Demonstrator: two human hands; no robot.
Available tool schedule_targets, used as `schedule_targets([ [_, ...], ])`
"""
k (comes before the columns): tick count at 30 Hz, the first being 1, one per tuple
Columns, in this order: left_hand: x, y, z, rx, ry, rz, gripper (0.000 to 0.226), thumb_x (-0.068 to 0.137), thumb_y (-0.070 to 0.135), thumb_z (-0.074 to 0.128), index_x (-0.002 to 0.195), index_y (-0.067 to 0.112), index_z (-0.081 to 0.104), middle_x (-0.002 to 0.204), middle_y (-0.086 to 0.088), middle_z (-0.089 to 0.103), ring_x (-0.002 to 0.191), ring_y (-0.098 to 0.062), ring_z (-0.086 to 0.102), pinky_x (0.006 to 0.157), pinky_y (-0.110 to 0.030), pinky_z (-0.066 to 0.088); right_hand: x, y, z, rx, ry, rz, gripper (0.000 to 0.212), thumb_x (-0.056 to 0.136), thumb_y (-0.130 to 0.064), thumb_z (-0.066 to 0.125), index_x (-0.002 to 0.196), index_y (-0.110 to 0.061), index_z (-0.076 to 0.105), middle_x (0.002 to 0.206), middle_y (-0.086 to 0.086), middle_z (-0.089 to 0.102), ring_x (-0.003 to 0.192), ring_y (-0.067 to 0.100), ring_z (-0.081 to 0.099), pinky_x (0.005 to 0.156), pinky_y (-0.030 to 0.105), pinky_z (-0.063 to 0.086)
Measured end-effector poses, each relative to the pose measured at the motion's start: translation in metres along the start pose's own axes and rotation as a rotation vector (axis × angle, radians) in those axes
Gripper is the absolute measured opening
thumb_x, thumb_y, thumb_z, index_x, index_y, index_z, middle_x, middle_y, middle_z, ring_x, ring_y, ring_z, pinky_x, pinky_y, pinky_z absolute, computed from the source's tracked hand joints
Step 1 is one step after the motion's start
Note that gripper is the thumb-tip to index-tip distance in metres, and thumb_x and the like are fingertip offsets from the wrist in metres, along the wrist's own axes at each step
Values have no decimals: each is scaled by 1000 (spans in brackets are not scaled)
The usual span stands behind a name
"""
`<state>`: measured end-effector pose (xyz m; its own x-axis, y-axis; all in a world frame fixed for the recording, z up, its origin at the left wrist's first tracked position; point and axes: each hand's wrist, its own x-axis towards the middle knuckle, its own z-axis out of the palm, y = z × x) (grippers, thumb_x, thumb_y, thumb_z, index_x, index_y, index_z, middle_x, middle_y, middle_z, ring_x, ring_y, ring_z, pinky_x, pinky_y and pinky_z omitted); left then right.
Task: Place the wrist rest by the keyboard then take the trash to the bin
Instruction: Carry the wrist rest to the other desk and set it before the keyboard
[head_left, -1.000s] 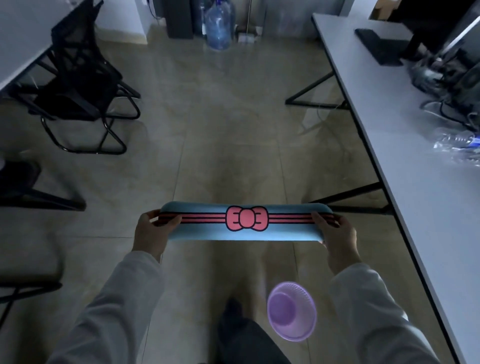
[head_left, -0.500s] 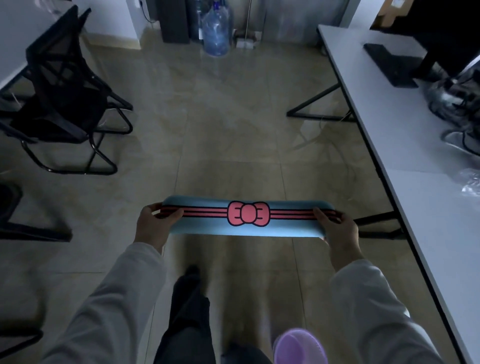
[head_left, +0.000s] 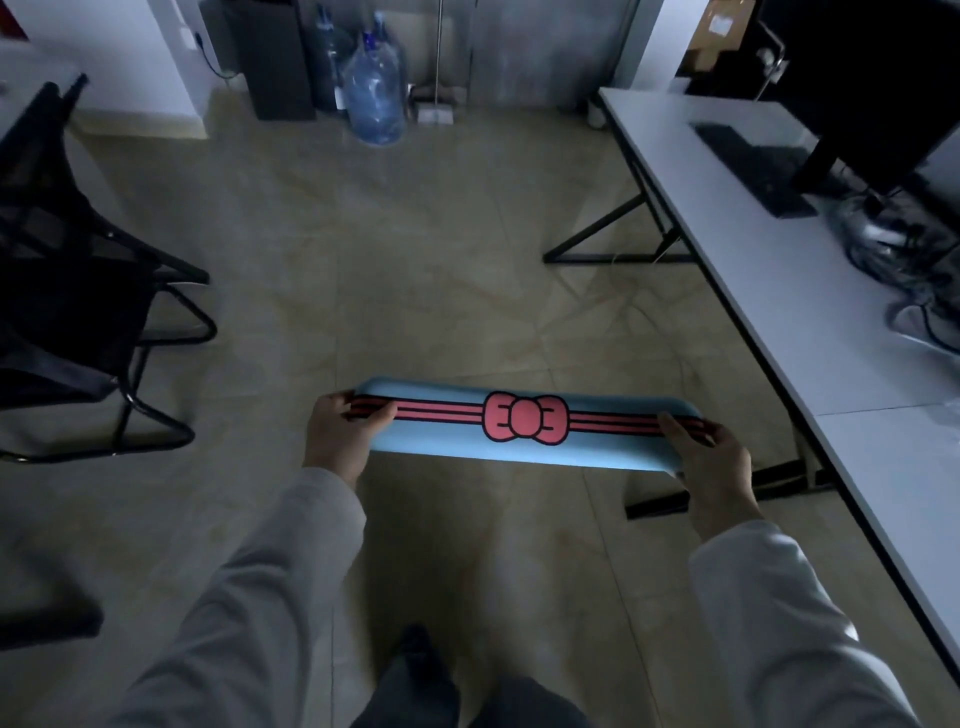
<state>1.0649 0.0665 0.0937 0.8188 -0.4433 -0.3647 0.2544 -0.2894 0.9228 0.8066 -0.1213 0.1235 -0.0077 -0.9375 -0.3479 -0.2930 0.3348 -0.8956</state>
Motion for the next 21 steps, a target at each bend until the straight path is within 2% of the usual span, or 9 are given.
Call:
schedule_targets([
  [4,43,2,5,67,-69,-34,59,67,27,74,115,-1,57,113,-22,65,104,-31,62,87,-41,48,16,-7,21,18,31,38,40,77,-24,70,110,-6,56,73,1,52,54,17,43,52,31,40],
  [8,79,10,25,88,-97,-45,66,56,35,71,109,-3,60,101,-19,66,91,-26,62,78,-37,47,41,-11,36,27,52,81,43,77,-25,71,112,-7,56,75,1,54,54,16,44,59,40,49],
  [11,108,25,45,104,-132,-37,53,62,27,73,105,-3,63,92,-14,65,85,-25,60,76,-37,45,71,-18,49,46,65,82,43,76,-26,72,111,-6,57,78,1,56,61,18,50,59,36,47],
  [14,141,44,70,109,-131,-14,51,64,28,73,107,1,62,95,-13,66,89,-26,61,81,-41,48,107,-31,62,58,88,65,39,74,-25,73,104,-7,58,87,3,60,88,23,58,87,43,52],
  [15,151,52,80,112,-118,-14,44,66,26,74,103,4,63,94,-13,66,89,-26,61,83,-41,48,120,-37,66,57,91,62,38,73,-25,73,105,-9,58,93,5,61,94,25,58,94,45,50],
  [17,171,73,103,132,-119,4,10,74,13,70,80,14,62,79,-7,63,78,-23,59,81,-38,46,148,-51,73,62,88,61,37,74,-25,73,104,-11,58,99,7,61,98,26,57,97,47,48],
  [19,192,93,126,146,-136,32,24,79,6,66,66,23,54,70,0,57,67,-15,53,79,-35,42,175,-68,78,94,85,57,34,74,-23,73,103,-11,58,94,5,61,96,25,57,97,48,48],
  [21,215,113,150,170,-139,59,24,79,6,65,66,23,54,70,0,57,67,-13,53,80,-35,42,204,-87,83,118,74,52,35,75,-22,72,105,-9,59,94,5,60,97,25,56,98,48,47],
])
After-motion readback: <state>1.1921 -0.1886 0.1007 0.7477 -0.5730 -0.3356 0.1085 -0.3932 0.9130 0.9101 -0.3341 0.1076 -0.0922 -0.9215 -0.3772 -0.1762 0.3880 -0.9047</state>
